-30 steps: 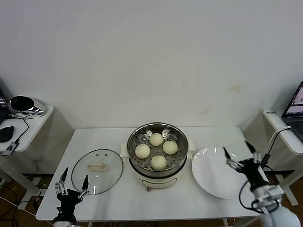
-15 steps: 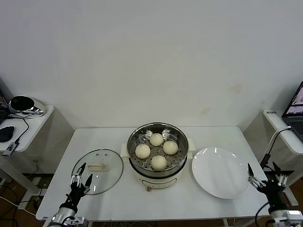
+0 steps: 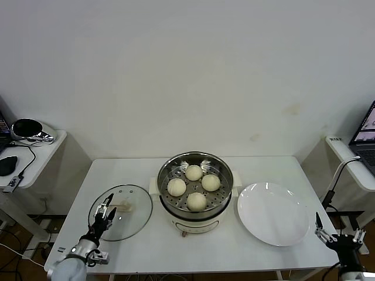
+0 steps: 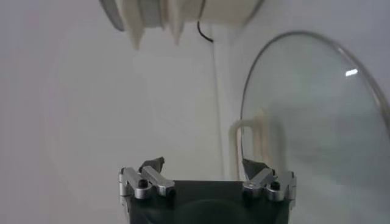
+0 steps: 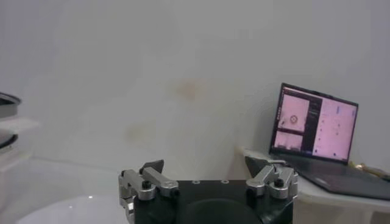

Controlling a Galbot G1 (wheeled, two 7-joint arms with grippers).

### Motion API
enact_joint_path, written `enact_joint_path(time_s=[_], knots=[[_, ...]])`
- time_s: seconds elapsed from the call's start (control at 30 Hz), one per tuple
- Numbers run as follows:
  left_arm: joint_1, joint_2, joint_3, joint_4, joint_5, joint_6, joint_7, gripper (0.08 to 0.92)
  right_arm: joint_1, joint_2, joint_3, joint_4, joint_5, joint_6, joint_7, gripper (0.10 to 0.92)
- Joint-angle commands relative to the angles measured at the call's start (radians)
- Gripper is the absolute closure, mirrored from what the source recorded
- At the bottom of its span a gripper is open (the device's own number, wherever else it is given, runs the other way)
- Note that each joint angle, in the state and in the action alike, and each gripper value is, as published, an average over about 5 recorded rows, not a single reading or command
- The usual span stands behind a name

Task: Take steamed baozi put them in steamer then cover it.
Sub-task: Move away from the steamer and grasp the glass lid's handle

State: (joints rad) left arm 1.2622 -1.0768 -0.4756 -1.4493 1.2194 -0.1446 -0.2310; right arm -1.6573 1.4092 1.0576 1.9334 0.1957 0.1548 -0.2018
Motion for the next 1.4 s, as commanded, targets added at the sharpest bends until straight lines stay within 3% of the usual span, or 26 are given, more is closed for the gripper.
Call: enact_joint_path(time_s=[0.03, 0.63, 1.13, 1.4], knots=[[-0.123, 0.006, 0.038, 0.112, 0.045, -0.008, 0.01, 0.177, -0.015, 0.011, 0.015, -0.007, -0.004, 0.004, 0.004, 0.203], [-0.18, -0.01, 0.053, 0.21, 0.033, -0.031, 0.01, 0.202, -0.009, 0.013, -0.008, -0.034, -0.022, 0.011, -0.002, 0.203], [-0.183, -0.028, 0.049, 0.251, 0.024, -0.066, -0.036, 0.623, -0.008, 0.017, -0.024, -0.042, -0.031, 0.016, -0.007, 0.203], [-0.131, -0.028, 0.023, 0.172, -0.029, -0.056, -0.082, 0.835, -0.005, 0.012, -0.036, -0.049, -0.035, 0.021, -0.009, 0.203]])
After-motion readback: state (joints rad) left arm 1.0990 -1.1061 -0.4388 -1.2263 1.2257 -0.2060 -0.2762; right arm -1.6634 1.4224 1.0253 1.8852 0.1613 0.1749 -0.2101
